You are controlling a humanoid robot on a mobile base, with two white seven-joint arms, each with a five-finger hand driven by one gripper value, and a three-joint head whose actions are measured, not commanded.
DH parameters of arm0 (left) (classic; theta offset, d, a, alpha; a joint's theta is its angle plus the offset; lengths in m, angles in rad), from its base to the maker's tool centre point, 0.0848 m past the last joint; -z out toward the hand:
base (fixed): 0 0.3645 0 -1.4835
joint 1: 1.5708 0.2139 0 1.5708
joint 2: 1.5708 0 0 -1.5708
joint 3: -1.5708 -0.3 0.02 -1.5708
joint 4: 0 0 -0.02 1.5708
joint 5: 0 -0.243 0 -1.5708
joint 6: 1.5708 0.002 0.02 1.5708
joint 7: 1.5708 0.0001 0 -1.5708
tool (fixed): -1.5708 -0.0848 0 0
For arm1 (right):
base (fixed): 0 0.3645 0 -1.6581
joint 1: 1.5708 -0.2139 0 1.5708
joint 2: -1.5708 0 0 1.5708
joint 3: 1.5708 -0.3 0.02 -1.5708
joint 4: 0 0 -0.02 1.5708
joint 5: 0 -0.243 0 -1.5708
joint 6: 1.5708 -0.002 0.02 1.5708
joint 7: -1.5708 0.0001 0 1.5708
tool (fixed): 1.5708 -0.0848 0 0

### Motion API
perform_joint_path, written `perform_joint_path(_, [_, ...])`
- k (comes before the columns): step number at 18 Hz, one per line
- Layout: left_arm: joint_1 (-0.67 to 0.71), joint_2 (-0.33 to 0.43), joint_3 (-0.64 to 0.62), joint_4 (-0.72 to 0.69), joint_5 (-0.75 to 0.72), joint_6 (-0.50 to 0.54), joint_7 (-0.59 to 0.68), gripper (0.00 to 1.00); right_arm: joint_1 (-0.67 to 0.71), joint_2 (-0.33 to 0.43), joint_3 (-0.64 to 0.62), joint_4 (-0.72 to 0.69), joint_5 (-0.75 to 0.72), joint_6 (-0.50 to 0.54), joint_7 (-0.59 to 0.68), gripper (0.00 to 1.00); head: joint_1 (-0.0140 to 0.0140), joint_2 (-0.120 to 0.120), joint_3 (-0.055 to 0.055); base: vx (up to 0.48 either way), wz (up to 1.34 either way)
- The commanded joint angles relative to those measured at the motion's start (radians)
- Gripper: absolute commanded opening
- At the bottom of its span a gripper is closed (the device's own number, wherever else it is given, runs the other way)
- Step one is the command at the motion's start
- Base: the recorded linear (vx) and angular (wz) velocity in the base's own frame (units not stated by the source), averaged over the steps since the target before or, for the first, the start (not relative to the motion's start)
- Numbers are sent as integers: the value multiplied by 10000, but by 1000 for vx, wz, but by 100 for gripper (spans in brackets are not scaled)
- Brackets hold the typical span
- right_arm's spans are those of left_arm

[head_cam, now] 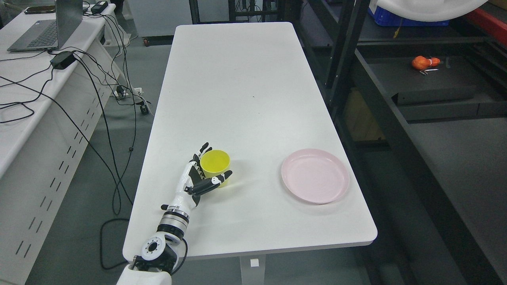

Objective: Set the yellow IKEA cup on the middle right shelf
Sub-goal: 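Close the left hand around the yellow cup and grip it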

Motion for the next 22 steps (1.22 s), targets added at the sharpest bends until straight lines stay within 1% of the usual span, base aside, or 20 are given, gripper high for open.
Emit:
perform_joint_path(1, [-54,174,-364,367,-395,20,-29,96,138,-175,169,0,-245,63,-8,99,0,0,0,0,0])
perform_joint_path(5, [-70,174,-364,445,-442,5,-29,94,138,-175,169,0,-245,63,-8,99,0,0,0,0,0])
perform_joint_path(6, [-70,174,-349,445,-442,5,-29,92,138,-175,169,0,-245,63,-8,99,0,0,0,0,0])
perform_joint_path(8, [-55,174,-303,445,-427,-25,-29,83,138,-175,169,0,-245,63,-8,99,0,0,0,0,0])
perform_joint_path(10, [-54,174,-211,445,-412,-71,-29,72,138,-175,169,0,-245,63,-8,99,0,0,0,0,0])
perform_joint_path(13, [-9,174,49,445,-335,-331,-29,50,138,-175,169,-15,-245,63,-8,99,0,0,0,0,0])
perform_joint_path(15, [68,174,218,415,-198,-714,-29,34,138,-175,169,0,-245,63,-8,99,0,0,0,0,0])
perform_joint_path(18, [358,174,418,-89,48,-1694,-29,8,138,-175,169,0,-245,63,-8,99,0,0,0,0,0])
perform_joint_path(19, [512,174,433,-441,64,-1849,-29,4,138,-175,169,0,-245,63,-8,99,0,0,0,0,0])
perform_joint_path(20, [711,174,449,-931,64,-1927,-29,2,138,-175,169,0,-245,63,-8,99,0,0,0,0,0])
perform_joint_path(22, [1170,174,449,-1958,64,-1943,-29,2,138,-175,169,0,-245,63,-8,99,0,0,0,0,0])
